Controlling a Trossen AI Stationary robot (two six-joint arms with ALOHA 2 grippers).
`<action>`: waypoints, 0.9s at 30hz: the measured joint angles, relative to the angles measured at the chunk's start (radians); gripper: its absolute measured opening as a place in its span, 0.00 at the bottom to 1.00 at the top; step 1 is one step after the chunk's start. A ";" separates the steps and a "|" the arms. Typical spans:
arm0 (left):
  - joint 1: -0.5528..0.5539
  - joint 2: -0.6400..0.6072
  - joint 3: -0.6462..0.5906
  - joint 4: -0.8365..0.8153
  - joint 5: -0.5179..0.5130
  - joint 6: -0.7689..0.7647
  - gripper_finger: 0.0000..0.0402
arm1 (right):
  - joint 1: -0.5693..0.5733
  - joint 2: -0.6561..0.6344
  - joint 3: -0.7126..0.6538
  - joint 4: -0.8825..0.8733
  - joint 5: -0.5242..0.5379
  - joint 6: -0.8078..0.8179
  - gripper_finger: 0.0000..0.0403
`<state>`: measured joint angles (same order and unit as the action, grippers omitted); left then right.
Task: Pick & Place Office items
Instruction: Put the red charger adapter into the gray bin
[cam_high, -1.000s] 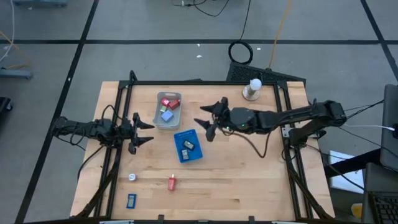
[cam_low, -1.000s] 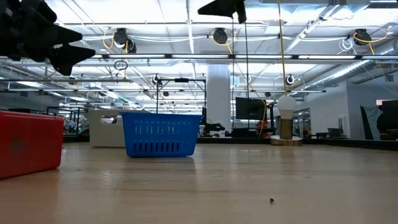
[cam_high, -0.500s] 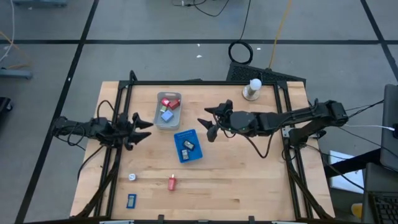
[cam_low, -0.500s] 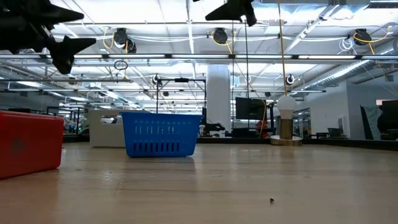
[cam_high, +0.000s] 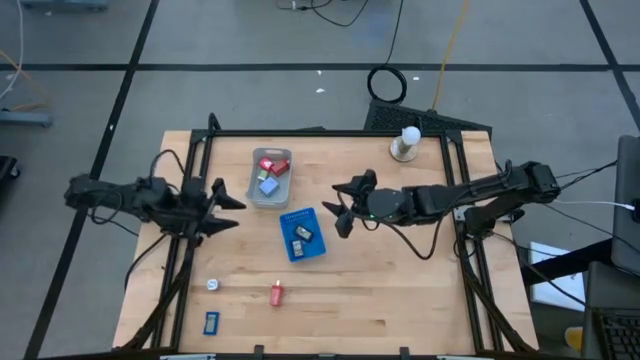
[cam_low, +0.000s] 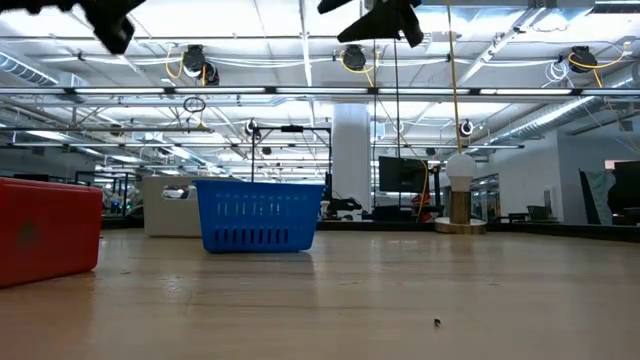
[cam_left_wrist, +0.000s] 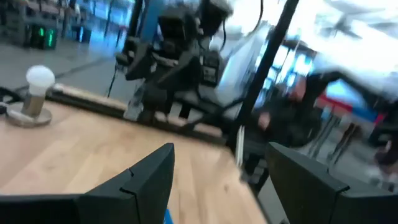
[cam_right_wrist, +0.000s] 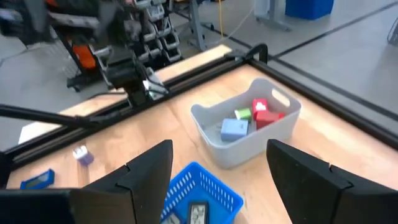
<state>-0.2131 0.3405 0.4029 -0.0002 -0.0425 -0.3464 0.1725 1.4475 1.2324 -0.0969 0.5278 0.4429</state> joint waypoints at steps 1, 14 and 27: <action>-0.004 0.053 0.044 -0.026 0.000 0.009 0.64 | 0.001 0.000 0.000 -0.014 0.000 0.010 0.62; -0.024 0.532 0.531 -0.519 -0.062 -0.407 0.64 | 0.044 -0.055 0.000 -0.117 0.192 0.001 0.62; -0.204 0.724 0.741 -0.810 -0.173 -1.143 0.64 | 0.137 -0.320 0.000 -0.370 0.341 -0.082 0.62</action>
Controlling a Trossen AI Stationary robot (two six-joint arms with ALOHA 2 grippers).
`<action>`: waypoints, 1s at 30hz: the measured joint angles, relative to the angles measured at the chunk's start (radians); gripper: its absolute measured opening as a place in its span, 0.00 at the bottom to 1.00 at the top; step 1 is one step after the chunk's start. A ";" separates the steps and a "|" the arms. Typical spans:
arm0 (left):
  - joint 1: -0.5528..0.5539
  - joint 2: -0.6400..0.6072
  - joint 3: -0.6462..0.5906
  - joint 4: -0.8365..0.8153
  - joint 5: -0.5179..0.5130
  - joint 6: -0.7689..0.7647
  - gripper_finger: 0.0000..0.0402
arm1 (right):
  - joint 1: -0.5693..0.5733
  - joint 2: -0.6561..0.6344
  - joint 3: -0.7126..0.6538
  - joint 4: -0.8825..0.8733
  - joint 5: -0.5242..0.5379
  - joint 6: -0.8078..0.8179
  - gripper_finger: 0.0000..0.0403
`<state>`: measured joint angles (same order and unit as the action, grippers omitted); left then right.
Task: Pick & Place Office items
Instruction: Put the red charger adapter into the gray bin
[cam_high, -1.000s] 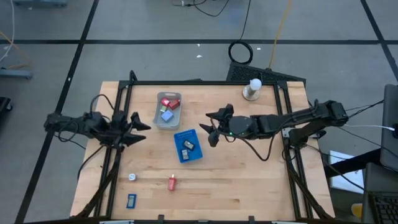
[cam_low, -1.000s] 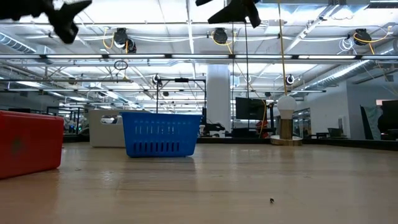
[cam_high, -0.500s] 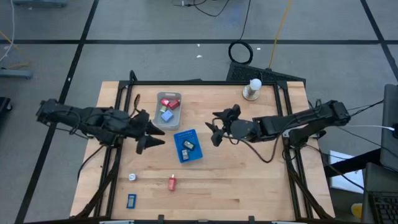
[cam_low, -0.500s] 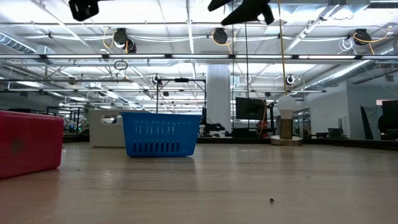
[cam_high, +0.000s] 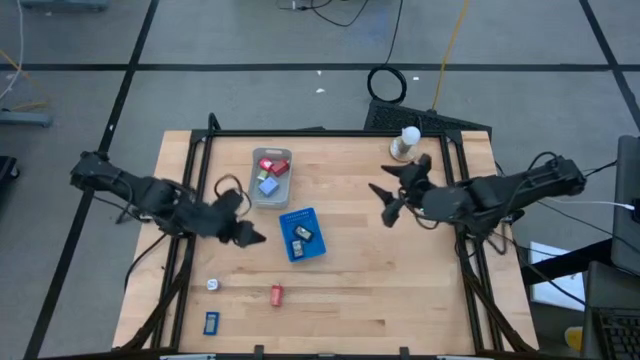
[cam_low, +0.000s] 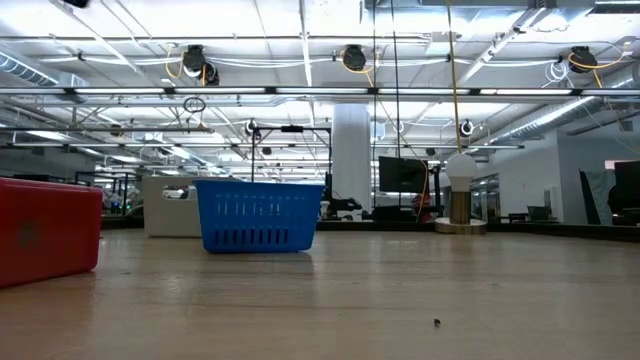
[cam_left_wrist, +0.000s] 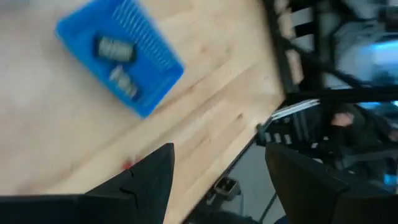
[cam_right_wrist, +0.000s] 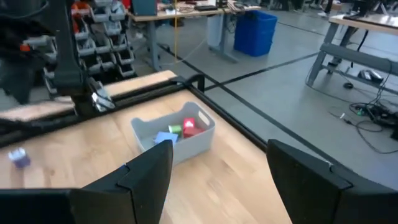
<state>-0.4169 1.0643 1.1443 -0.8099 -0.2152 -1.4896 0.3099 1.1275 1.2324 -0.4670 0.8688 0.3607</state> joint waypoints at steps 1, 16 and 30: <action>-0.020 0.025 0.011 -0.012 0.001 -0.055 0.63 | 0.006 -0.015 0.000 -0.022 0.000 -0.008 0.62; -0.187 0.420 0.244 -0.088 0.001 -0.545 0.63 | 0.071 -0.086 0.000 -0.293 -0.006 -0.006 0.62; -0.236 0.698 0.271 -0.083 0.188 -0.713 0.63 | 0.105 -0.086 0.000 -0.325 -0.010 -0.006 0.62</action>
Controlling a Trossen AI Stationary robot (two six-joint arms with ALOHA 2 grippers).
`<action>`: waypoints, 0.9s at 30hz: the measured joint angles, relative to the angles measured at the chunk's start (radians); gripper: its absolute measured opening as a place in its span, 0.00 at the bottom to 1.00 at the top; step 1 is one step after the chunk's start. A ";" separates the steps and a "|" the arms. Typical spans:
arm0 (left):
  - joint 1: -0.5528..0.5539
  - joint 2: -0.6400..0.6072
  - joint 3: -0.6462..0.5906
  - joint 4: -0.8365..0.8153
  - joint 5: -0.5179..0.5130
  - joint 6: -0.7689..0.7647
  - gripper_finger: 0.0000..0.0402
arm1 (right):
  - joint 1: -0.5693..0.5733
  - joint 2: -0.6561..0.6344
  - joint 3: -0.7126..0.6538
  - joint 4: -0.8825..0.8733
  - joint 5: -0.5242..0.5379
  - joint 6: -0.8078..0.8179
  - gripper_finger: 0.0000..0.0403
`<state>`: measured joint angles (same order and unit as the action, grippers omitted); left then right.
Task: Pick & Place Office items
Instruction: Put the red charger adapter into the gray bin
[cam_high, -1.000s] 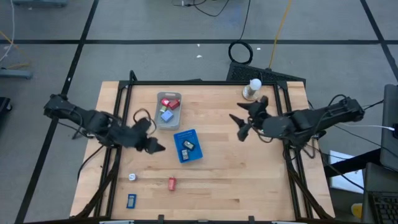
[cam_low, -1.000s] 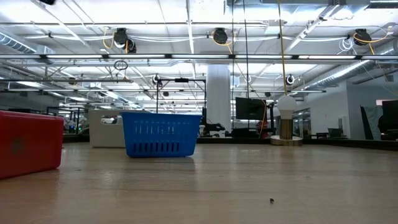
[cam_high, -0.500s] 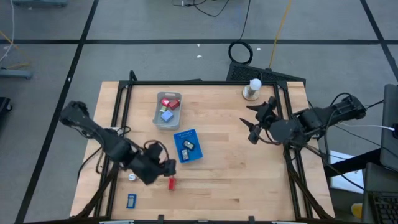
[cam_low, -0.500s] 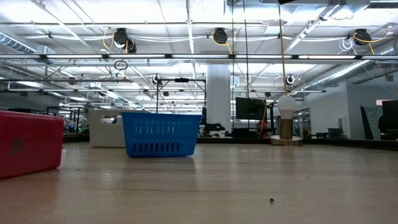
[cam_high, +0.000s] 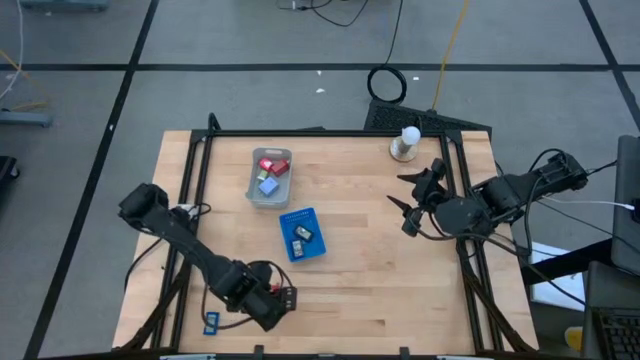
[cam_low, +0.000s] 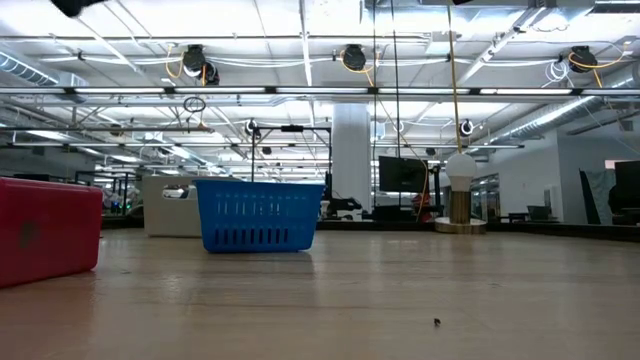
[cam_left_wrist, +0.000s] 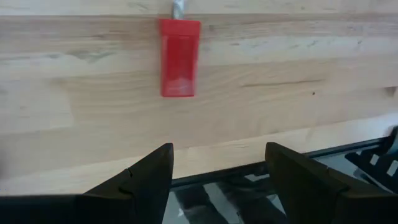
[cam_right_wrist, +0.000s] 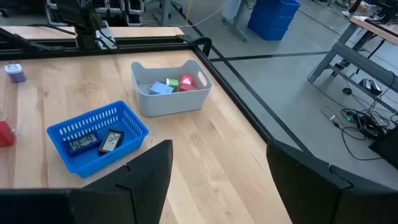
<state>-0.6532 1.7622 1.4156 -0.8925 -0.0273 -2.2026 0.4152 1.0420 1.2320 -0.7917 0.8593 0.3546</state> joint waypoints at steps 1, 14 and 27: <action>0.002 0.007 0.000 0.005 0.000 0.000 0.63 | 0.000 0.000 0.000 0.001 0.000 0.000 0.62; 0.043 0.052 0.000 -0.089 0.001 0.050 0.63 | -0.001 0.000 0.000 0.002 -0.027 0.026 0.62; 0.085 0.062 -0.031 -0.126 0.002 0.192 0.63 | -0.001 0.000 0.000 0.010 -0.027 0.027 0.62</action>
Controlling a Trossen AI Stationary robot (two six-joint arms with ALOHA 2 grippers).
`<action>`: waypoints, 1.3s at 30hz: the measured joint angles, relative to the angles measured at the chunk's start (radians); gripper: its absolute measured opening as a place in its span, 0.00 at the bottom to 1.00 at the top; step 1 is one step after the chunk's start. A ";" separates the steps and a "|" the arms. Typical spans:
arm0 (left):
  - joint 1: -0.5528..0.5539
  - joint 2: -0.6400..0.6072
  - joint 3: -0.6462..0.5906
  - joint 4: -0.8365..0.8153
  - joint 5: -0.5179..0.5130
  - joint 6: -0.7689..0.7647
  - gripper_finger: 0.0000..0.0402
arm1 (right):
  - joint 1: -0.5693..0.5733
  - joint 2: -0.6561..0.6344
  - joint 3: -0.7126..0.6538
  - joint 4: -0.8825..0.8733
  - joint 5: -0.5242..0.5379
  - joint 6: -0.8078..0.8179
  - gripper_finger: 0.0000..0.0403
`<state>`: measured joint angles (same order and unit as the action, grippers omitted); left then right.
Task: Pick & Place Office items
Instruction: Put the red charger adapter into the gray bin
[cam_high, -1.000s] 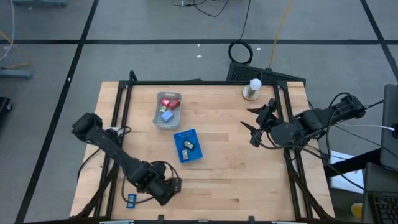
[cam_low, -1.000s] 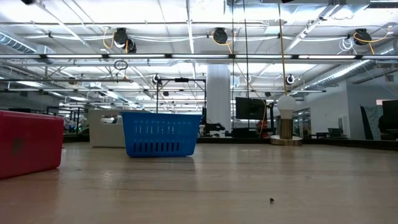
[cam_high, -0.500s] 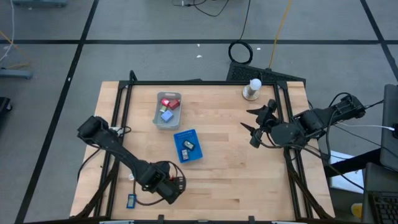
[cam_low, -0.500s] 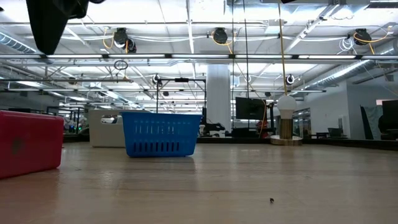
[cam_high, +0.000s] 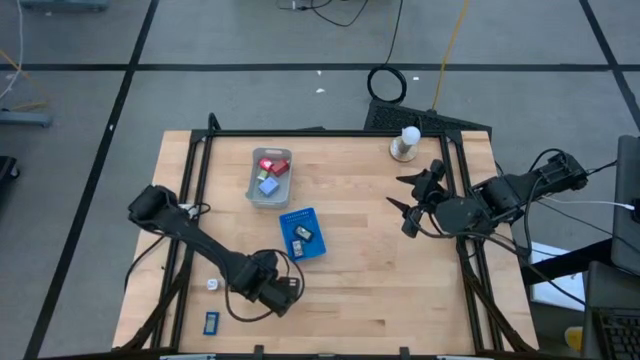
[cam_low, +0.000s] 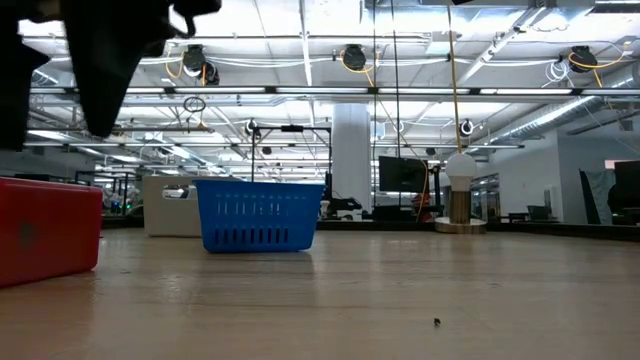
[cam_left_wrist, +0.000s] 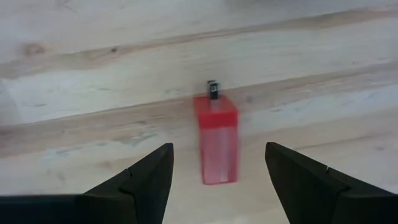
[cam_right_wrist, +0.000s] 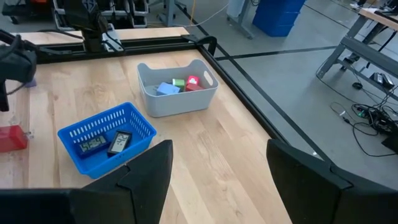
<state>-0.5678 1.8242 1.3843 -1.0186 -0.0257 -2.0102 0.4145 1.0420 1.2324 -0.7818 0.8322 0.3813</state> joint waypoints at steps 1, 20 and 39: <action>0.000 0.004 -0.001 -0.001 0.002 0.000 0.63 | 0.000 0.000 0.000 0.001 0.000 0.000 0.62; 0.001 0.208 0.002 0.231 0.140 0.071 0.64 | 0.000 0.000 0.000 0.011 0.000 0.000 0.62; 0.023 0.223 0.002 0.186 0.130 0.065 0.63 | 0.000 0.000 0.000 0.059 -0.030 0.000 0.62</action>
<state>-0.5452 2.0468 1.3861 -0.8323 0.1047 -1.9457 0.4141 1.0424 1.2320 -0.7227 0.8021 0.3809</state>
